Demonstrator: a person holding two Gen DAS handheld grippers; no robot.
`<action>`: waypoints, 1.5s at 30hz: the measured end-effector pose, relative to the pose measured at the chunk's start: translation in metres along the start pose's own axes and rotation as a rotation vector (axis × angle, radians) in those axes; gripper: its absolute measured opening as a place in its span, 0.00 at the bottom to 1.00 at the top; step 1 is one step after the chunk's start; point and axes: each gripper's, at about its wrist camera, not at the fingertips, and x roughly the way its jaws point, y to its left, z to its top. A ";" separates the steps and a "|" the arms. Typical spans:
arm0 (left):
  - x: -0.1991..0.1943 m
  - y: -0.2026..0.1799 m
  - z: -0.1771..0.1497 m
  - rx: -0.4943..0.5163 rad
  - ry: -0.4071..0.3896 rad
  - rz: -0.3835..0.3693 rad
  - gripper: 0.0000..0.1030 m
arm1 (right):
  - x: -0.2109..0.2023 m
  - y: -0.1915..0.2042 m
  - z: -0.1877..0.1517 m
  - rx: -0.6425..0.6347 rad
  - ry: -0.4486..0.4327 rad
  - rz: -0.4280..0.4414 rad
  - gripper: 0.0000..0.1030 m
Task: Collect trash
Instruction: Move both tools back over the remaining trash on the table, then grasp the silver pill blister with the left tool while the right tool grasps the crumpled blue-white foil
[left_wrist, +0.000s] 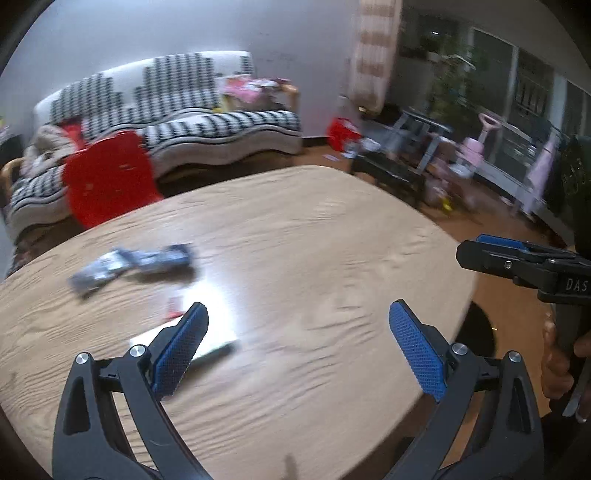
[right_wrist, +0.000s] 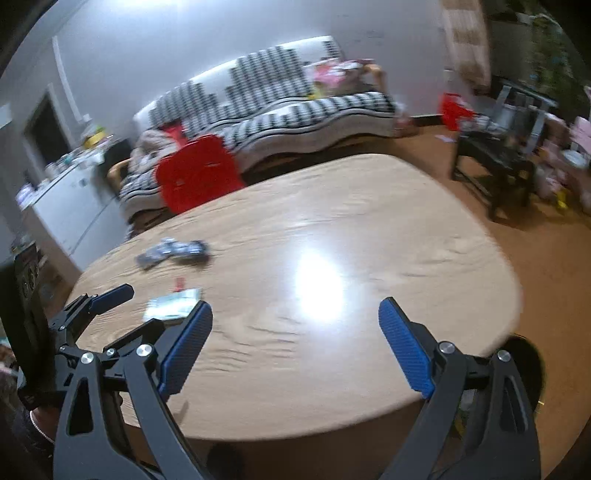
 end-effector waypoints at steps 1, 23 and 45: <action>-0.006 0.013 -0.005 -0.014 -0.001 0.015 0.92 | 0.008 0.013 -0.001 -0.012 0.010 0.018 0.86; -0.029 0.156 -0.053 -0.118 0.027 0.167 0.93 | 0.123 0.132 0.011 -0.166 0.118 0.111 0.86; 0.125 0.258 0.011 0.177 0.195 0.127 0.92 | 0.308 0.170 0.068 -0.585 0.334 0.164 0.86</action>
